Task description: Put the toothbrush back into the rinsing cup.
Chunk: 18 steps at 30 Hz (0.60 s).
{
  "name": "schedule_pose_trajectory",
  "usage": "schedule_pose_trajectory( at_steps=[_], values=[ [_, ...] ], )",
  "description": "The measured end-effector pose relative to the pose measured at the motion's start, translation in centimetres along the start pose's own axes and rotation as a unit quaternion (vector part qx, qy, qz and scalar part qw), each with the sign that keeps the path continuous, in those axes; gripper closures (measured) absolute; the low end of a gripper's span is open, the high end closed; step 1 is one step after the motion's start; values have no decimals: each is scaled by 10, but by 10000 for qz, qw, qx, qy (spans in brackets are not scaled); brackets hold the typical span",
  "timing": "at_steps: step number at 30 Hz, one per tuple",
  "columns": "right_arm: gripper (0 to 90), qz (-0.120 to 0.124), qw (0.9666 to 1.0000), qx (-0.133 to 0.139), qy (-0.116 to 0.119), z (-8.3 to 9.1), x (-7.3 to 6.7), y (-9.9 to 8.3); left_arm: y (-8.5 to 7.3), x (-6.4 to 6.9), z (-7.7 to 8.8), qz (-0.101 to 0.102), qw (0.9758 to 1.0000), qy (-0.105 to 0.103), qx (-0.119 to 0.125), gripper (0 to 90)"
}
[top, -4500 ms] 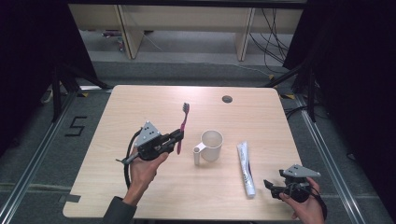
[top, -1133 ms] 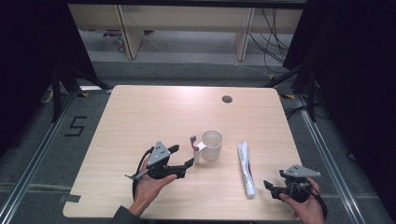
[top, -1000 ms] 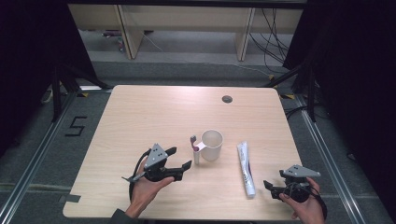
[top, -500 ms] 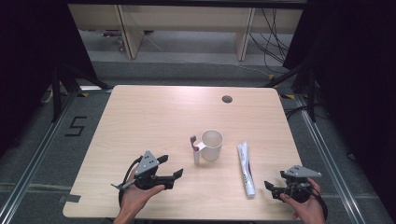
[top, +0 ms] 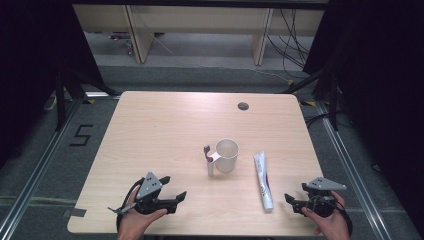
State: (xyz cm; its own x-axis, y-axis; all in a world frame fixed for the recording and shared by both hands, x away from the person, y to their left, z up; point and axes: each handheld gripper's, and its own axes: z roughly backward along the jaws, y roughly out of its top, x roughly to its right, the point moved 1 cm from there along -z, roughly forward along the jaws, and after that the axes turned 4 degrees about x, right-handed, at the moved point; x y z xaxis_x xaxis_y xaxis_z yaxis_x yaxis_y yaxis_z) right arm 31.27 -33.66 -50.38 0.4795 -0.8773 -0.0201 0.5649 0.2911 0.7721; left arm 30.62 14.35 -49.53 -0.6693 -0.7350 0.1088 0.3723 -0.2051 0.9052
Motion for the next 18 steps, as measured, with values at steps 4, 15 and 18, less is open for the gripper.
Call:
schedule_pose_trajectory(
  at_steps=[4,15,18],
  values=[
    [222,172,9998,23,-20,0,2,0,-8,2,2,-62,9999,-15,-127,213],
    [218,12,10000,-69,65,1,-1,0,-19,9,11,-166,9989,6,-432,198],
    [217,38,9999,-70,117,0,-2,0,-22,11,12,-256,9981,1,-552,198]
  ],
)
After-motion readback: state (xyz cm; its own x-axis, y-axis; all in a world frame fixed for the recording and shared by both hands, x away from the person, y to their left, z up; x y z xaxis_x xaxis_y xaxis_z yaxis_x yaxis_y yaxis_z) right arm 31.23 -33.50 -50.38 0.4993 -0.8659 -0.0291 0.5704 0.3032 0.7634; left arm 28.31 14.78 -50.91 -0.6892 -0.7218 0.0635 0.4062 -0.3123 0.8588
